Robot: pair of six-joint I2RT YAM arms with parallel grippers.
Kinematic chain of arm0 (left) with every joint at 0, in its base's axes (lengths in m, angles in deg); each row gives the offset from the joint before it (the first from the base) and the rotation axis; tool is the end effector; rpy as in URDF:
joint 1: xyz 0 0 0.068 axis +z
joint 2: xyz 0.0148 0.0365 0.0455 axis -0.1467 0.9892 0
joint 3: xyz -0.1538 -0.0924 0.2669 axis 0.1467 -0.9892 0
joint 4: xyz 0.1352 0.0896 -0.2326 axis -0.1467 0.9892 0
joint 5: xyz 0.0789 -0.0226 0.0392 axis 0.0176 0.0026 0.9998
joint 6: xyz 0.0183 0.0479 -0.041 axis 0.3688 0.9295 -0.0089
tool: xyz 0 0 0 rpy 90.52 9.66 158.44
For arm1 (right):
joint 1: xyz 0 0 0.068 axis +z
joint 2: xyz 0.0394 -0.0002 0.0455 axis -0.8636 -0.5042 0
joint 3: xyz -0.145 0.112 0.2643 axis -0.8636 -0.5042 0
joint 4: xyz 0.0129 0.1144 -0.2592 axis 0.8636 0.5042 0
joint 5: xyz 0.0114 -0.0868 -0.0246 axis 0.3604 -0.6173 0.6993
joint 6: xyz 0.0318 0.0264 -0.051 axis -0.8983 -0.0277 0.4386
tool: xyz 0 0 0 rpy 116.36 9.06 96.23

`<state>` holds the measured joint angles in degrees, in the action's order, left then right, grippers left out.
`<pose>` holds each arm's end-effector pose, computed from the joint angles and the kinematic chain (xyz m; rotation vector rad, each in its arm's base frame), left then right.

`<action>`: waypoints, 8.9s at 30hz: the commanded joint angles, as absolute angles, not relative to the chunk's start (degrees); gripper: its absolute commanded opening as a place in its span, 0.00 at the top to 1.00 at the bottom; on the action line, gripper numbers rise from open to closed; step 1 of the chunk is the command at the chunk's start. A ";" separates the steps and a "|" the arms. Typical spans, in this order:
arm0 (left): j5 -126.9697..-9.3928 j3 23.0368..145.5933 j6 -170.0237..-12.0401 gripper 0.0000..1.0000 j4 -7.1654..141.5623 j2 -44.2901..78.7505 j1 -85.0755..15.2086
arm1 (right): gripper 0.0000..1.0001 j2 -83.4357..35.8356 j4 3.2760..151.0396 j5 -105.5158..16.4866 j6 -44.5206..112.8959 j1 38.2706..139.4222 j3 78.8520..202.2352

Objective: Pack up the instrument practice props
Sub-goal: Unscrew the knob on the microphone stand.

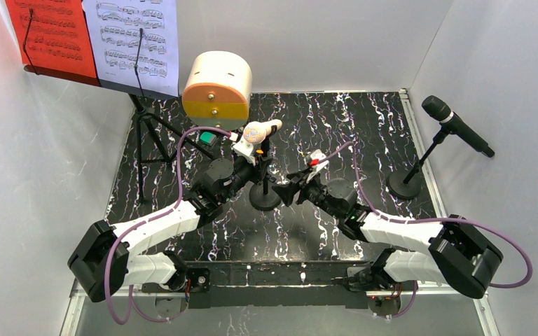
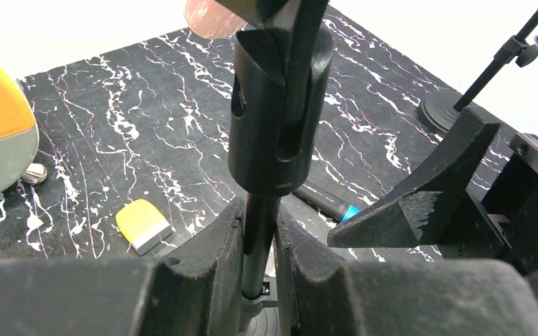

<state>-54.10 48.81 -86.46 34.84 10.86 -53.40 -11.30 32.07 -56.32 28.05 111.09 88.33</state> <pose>0.2101 -0.2025 0.3183 0.4317 1.5090 -0.6407 0.1669 0.2029 0.2564 -0.4847 1.5700 0.8134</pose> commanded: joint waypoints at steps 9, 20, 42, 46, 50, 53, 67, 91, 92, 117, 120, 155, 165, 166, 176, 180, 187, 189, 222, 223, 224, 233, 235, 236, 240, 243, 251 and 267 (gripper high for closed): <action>-54.59 46.68 -86.75 1.00 41.44 12.39 -53.43 | 0.27 -18.38 17.74 -44.78 -6.94 103.21 88.26; -55.24 46.77 -87.01 1.00 41.26 12.58 -53.42 | 0.41 -27.30 6.34 -40.30 -17.57 101.11 87.53; -55.95 46.86 -87.24 1.00 41.50 12.31 -53.41 | 0.99 -36.04 -1.42 -32.84 -17.34 100.15 89.73; -56.01 47.02 -87.36 1.00 41.69 12.22 -53.43 | 0.99 -33.92 8.68 -27.48 -4.98 100.19 93.22; -55.89 47.23 -87.61 1.00 42.09 12.38 -53.41 | 0.99 -29.45 23.20 -26.15 16.47 101.24 96.20; -55.96 47.44 -87.80 1.00 42.19 12.49 -53.43 | 0.99 -26.03 34.64 -30.04 35.73 103.77 98.18; -53.88 47.89 -88.41 1.00 43.99 11.74 -53.43 | 0.99 -32.65 33.84 -79.52 98.96 127.15 96.42; -52.78 47.92 -88.33 1.00 44.14 11.99 -53.43 | 0.33 -16.22 33.13 -65.23 54.13 121.81 94.71; -52.79 47.92 -88.35 1.00 44.16 11.96 -53.43 | 0.32 -15.31 32.76 -63.16 49.45 120.14 94.30; -54.22 47.74 -88.42 1.00 43.55 12.05 -53.41 | 0.33 -32.82 -1.12 -43.62 -20.95 103.84 87.87; -54.27 47.73 -88.42 1.00 43.53 11.97 -53.43 | 0.38 -34.21 -2.41 -43.07 -21.85 103.72 88.20; -54.86 47.63 -88.37 1.00 43.63 11.35 -53.43 | 0.99 -27.36 29.65 -39.00 31.09 106.95 98.72; -54.55 47.81 -88.51 1.00 44.01 11.30 -53.43 | 0.99 -25.47 45.53 -66.60 83.83 123.28 100.94; -54.54 47.87 -88.57 1.00 44.02 11.29 -53.42 | 0.99 -26.90 44.87 -70.41 87.69 124.87 100.94; -53.97 48.09 -88.79 1.00 44.59 11.48 -53.43 | 0.99 -36.37 28.65 -86.83 106.27 131.61 98.97; -53.76 48.09 -88.72 1.00 44.61 11.35 -53.42 | 0.71 -32.55 31.25 -83.49 98.97 131.59 99.28; -53.73 48.13 -88.68 1.00 44.85 11.23 -53.43 | 0.45 -24.21 32.40 -77.00 78.03 129.43 97.47; -53.71 48.09 -88.68 1.00 44.87 11.09 -53.43 | 0.40 -21.47 33.14 -72.99 69.33 127.15 96.82; -54.73 47.98 -88.35 1.00 44.43 11.44 -53.43 | 0.44 -31.86 5.78 -42.51 -13.10 104.12 91.38; -54.67 48.00 -88.33 1.00 44.37 11.43 -53.41 | 0.46 -32.42 5.53 -42.07 -13.07 104.07 91.52; -54.73 47.99 -88.33 1.00 44.42 11.51 -53.43 | 0.49 -32.74 5.42 -41.91 -13.05 104.05 91.62; -54.95 48.07 -88.27 1.00 44.41 11.60 -53.43 | 0.75 -34.24 7.62 -39.18 -4.75 103.48 93.76; -55.06 48.09 -88.33 1.00 44.33 11.68 -53.43 | 0.82 -33.87 9.63 -38.54 -0.76 103.41 94.69; -55.11 48.09 -88.33 1.00 44.27 11.69 -53.43 | 0.86 -33.49 10.72 -38.19 1.69 103.45 95.13; -55.10 48.11 -88.33 1.00 44.25 11.87 -53.43 | 0.94 -31.36 17.29 -36.11 13.43 103.47 97.23; -55.21 48.18 -88.41 1.00 44.16 11.96 -53.39 | 0.99 -28.74 25.06 -35.68 26.79 104.31 98.85; -55.40 48.43 -88.99 1.00 44.05 12.22 -53.40 | 0.99 -21.40 45.83 -45.08 69.75 110.82 101.70; -54.87 48.24 -88.77 1.00 44.21 12.22 -53.43 | 0.66 -23.29 45.41 -71.66 85.21 123.23 101.60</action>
